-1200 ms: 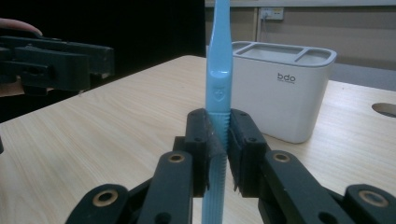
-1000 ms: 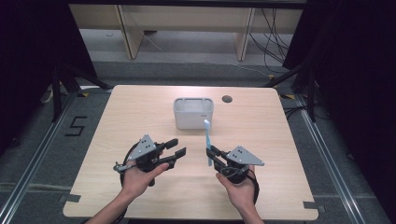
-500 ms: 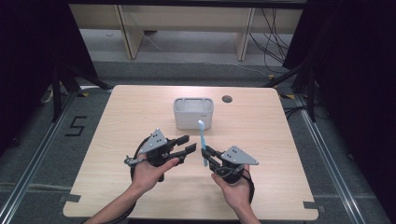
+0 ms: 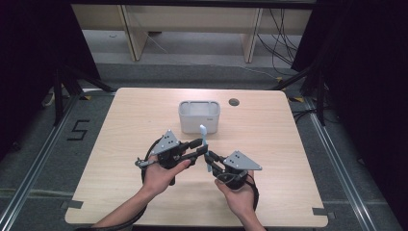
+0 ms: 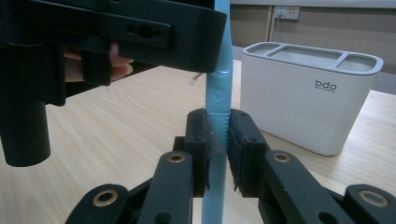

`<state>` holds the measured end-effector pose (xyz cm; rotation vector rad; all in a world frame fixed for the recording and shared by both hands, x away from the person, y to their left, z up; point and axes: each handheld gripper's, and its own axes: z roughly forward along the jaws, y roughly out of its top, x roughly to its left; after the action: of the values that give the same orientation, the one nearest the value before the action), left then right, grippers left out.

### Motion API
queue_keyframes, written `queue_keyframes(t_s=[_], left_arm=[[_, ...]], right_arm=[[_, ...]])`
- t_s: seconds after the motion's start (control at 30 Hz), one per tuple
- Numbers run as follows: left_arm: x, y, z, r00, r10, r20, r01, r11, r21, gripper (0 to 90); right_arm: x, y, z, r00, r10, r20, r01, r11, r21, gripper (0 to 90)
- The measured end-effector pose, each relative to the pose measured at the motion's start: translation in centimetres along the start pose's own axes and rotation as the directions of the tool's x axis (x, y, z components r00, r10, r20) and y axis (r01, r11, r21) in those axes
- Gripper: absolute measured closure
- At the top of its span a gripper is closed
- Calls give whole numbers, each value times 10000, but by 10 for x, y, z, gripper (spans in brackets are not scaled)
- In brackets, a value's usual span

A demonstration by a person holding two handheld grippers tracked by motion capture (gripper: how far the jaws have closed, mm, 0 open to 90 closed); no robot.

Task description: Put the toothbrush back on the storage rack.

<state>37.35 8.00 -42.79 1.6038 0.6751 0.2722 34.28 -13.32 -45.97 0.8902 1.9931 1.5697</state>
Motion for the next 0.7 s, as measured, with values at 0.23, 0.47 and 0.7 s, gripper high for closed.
queue_keyframes(t_s=[0.23,0.47,0.7], left_arm=[[1,-1,4,10000,36,70,-35,10000,-38,700],[1,0,5,9998,177,-10,-177,9998,-8,764],[1,1,4,9995,295,75,-295,9995,-59,832]], right_arm=[[4,2,1,10000,18,-55,-17,10000,57,792],[6,2,2,9998,-180,17,180,9998,106,793],[8,0,6,9991,-412,-37,413,9991,94,790]])
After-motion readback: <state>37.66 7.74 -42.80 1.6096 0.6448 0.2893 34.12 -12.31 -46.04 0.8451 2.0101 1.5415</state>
